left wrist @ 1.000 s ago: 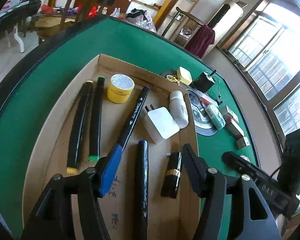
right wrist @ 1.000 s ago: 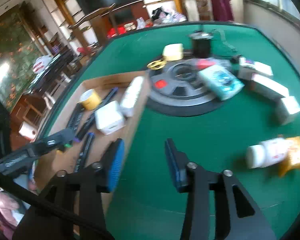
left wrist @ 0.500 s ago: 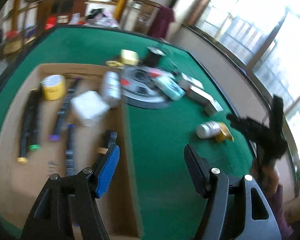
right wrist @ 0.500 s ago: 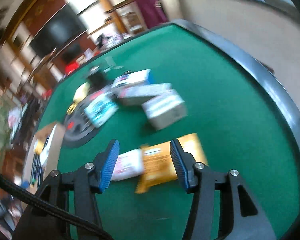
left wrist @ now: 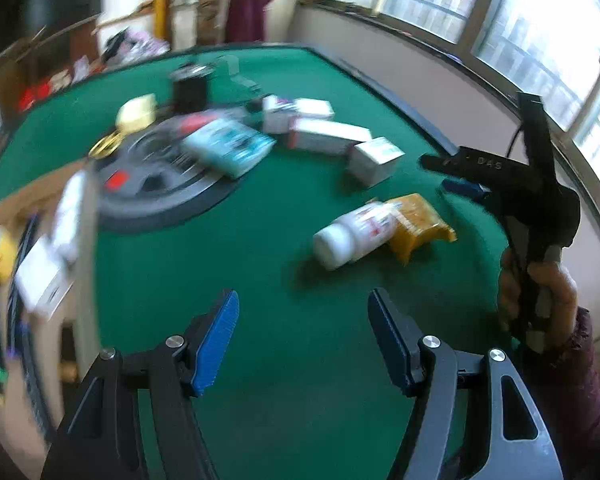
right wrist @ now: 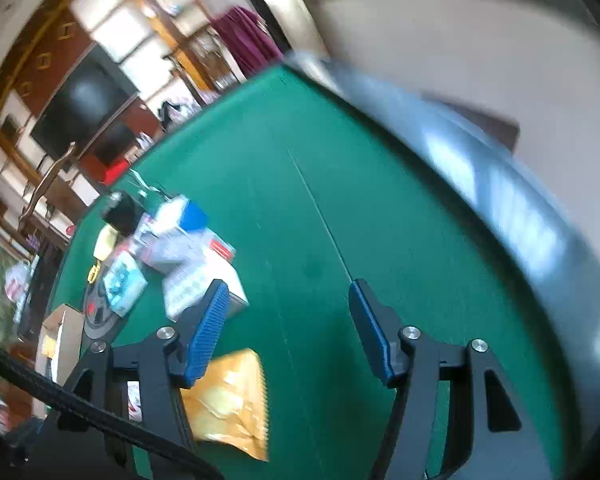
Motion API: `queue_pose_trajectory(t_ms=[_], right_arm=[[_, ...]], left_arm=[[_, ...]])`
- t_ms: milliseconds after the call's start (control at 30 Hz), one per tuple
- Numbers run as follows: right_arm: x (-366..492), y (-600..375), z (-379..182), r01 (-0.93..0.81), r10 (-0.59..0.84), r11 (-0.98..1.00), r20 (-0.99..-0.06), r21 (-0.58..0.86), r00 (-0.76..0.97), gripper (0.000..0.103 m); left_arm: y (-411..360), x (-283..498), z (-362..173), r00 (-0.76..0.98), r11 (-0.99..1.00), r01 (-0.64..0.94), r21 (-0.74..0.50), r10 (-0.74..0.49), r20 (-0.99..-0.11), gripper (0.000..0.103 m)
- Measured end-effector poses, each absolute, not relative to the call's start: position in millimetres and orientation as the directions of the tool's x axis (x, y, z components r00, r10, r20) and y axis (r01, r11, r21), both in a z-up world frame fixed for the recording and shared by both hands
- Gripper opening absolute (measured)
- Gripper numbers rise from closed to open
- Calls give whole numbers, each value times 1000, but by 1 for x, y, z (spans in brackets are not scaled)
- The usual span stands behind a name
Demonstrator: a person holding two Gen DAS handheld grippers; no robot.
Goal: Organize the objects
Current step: 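Reach to the white pill bottle and grasp it with the left tool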
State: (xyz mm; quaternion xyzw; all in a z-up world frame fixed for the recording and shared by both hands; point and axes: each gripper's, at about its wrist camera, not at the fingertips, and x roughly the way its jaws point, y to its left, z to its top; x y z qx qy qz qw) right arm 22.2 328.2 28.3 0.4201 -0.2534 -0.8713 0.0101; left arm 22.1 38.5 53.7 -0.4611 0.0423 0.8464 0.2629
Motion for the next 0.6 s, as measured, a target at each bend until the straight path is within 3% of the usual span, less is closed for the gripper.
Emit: queue_pose_trajectory(t_ms=[267, 600], right_arm=[[26, 346, 26, -216, -307, -802, -694, 558, -652, 61], [21, 345, 24, -233, -302, -792, -695, 563, -653, 63]], left_arm=[[103, 3, 35, -527, -790, -610, 70, 338, -780, 61], [131, -19, 14, -490, -747, -660, 80, 347, -800, 61]])
